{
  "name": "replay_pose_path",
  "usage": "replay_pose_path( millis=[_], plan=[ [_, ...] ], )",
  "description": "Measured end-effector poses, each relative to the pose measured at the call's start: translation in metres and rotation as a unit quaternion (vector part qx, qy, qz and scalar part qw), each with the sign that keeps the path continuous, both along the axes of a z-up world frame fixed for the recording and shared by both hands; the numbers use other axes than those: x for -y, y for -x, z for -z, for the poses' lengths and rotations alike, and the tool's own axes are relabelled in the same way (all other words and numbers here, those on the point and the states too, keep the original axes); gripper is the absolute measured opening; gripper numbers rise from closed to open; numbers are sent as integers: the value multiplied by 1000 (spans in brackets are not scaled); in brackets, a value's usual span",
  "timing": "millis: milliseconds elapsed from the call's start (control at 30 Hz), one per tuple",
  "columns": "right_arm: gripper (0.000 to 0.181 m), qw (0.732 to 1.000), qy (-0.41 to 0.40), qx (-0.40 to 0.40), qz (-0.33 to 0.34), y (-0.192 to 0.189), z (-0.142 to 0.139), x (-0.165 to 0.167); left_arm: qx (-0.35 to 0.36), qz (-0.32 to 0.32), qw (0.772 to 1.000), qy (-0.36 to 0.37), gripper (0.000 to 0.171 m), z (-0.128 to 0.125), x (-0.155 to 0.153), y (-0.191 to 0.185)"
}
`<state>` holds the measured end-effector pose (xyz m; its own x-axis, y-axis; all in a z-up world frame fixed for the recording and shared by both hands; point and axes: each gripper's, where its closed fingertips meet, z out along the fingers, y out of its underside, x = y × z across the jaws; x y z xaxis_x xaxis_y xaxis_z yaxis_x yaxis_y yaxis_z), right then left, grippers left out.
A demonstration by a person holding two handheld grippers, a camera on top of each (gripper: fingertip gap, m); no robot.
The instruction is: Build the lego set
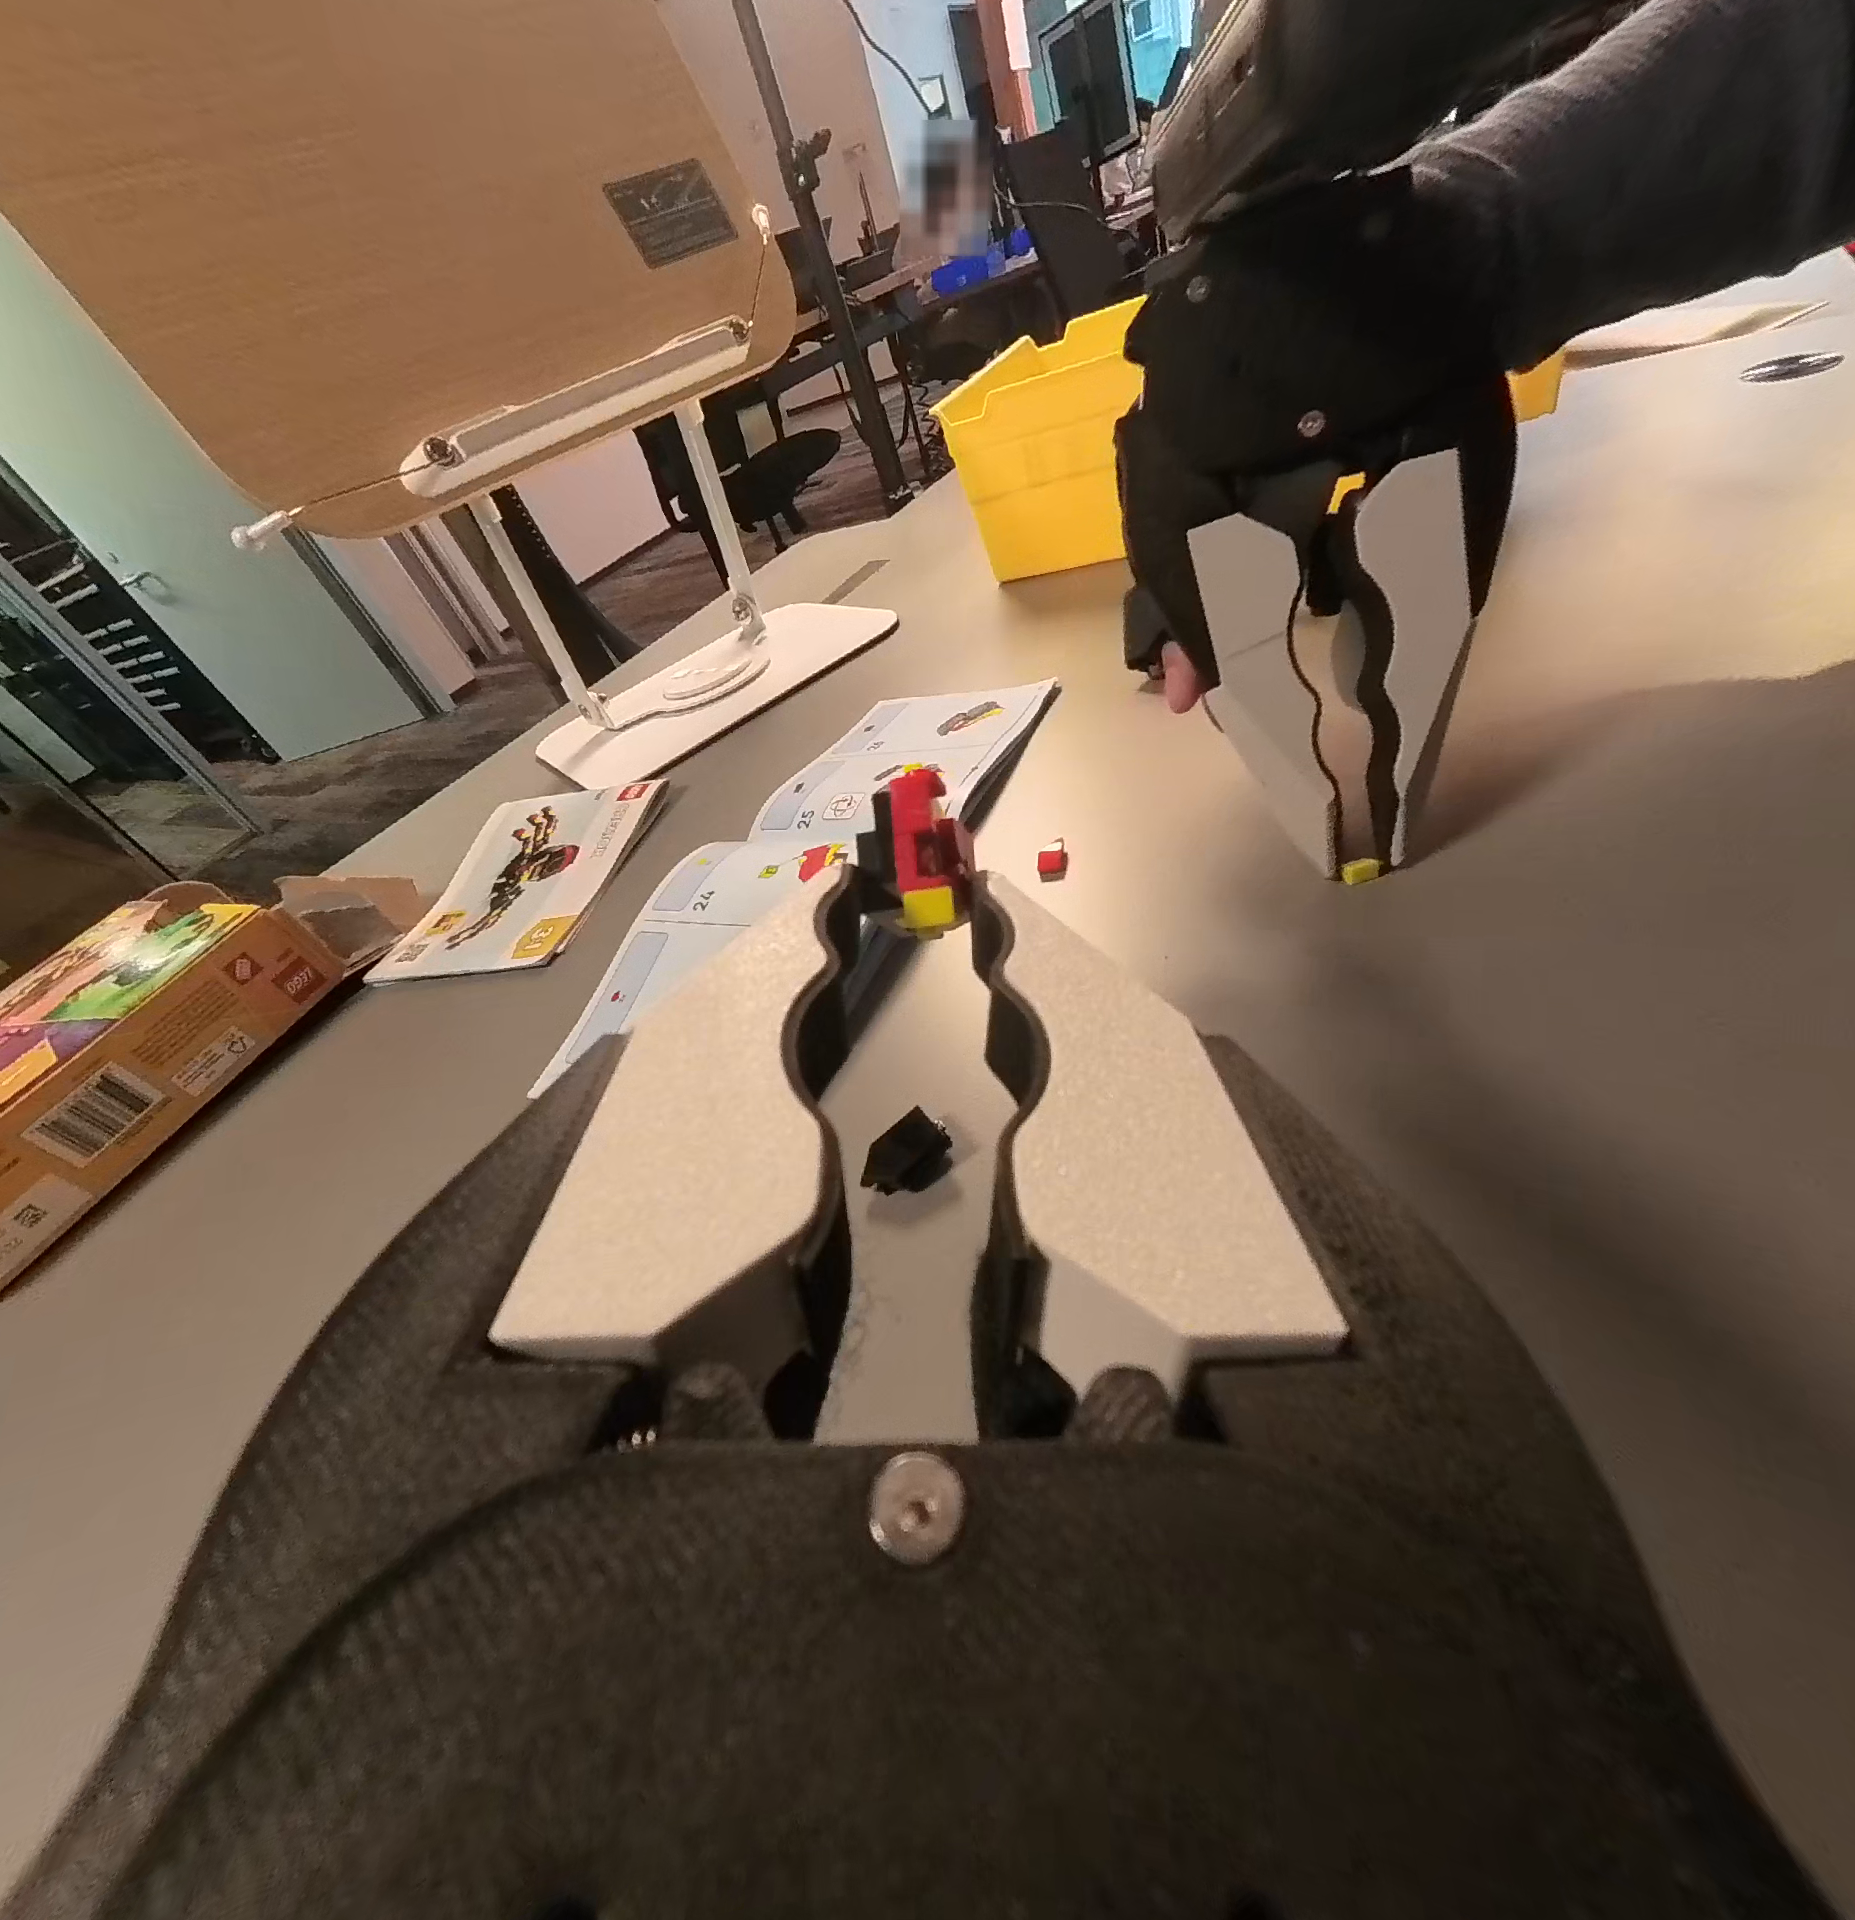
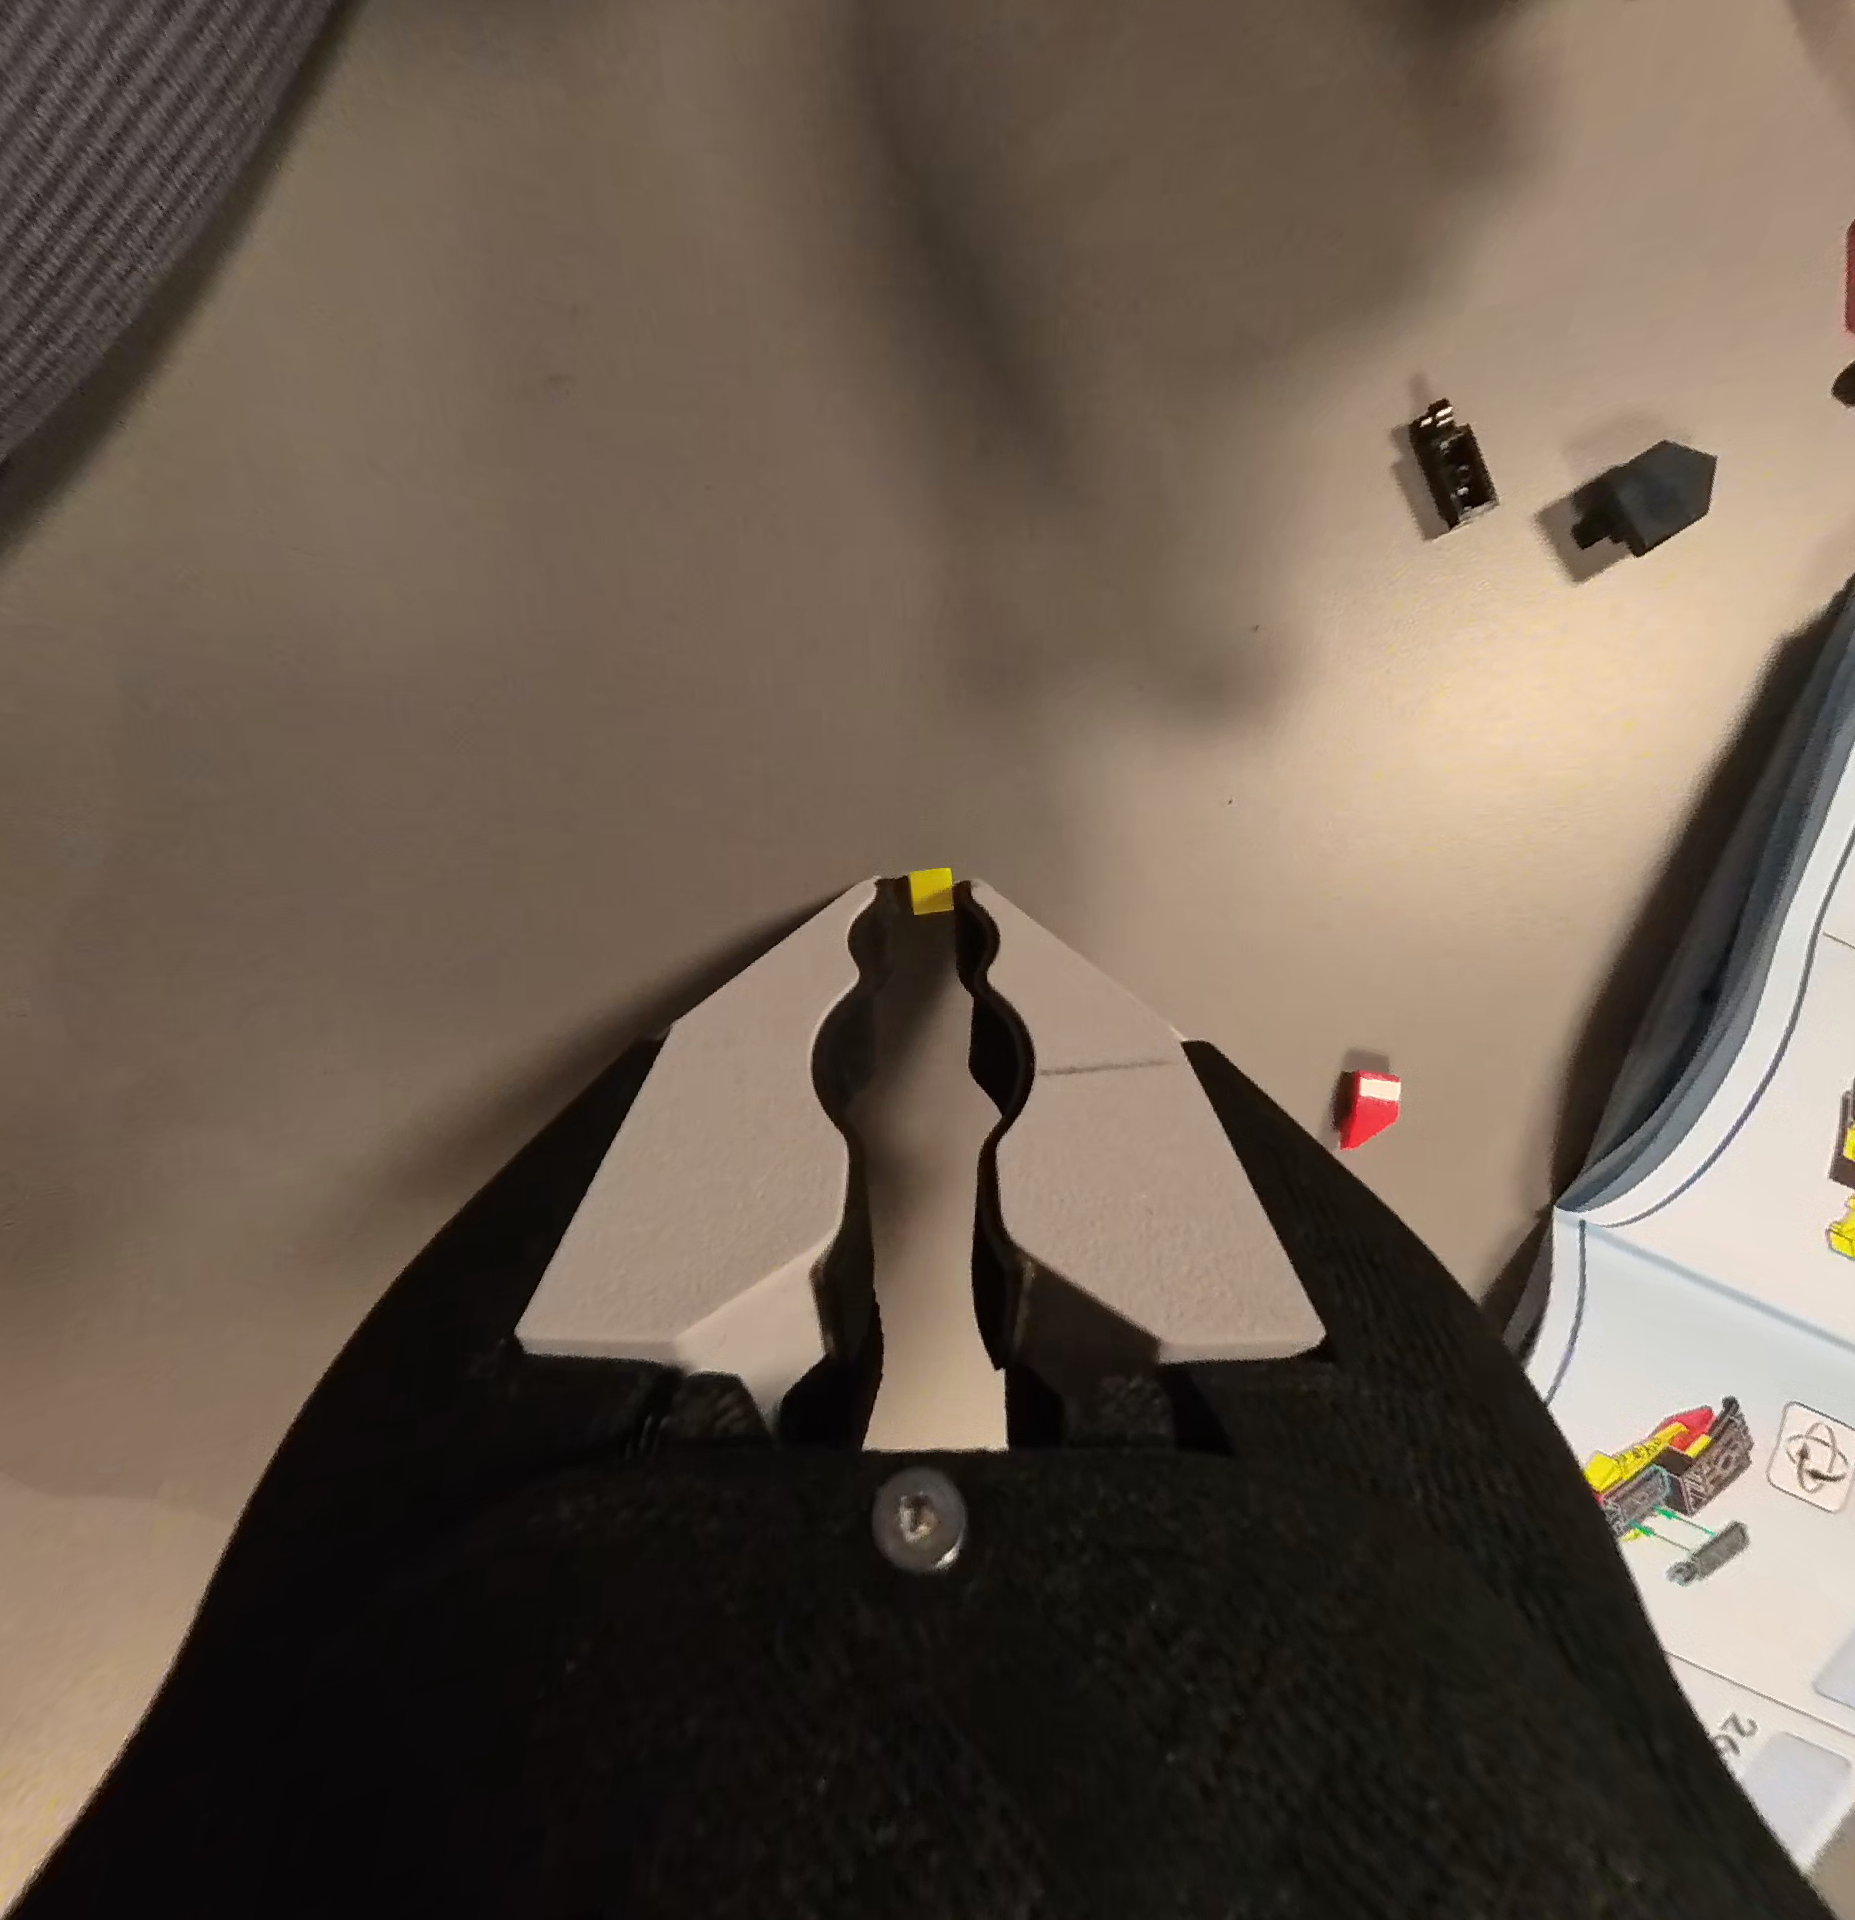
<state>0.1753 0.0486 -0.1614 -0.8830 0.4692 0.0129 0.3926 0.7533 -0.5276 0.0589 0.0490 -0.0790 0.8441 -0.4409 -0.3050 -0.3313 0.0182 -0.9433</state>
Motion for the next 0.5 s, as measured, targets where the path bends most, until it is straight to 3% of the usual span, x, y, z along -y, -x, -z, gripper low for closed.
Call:
replay_pose_path(
  millis=[167,267,400,500],
  plan=[
    [5,1000,9,-9,23,6,-2,-1,1,1,1000,-1,20,0,0,0],
    [5,988,79,-87,96,37,-28,2,36,23,999,3,20,-5,4,-6],
    [5,924,257,-224,177,75,-92,13,123,85,988,26,20,-14,12,-20],
    [4,878,323,-291,200,87,-118,15,157,105,981,40,20,-16,14,-21]
  ],
)
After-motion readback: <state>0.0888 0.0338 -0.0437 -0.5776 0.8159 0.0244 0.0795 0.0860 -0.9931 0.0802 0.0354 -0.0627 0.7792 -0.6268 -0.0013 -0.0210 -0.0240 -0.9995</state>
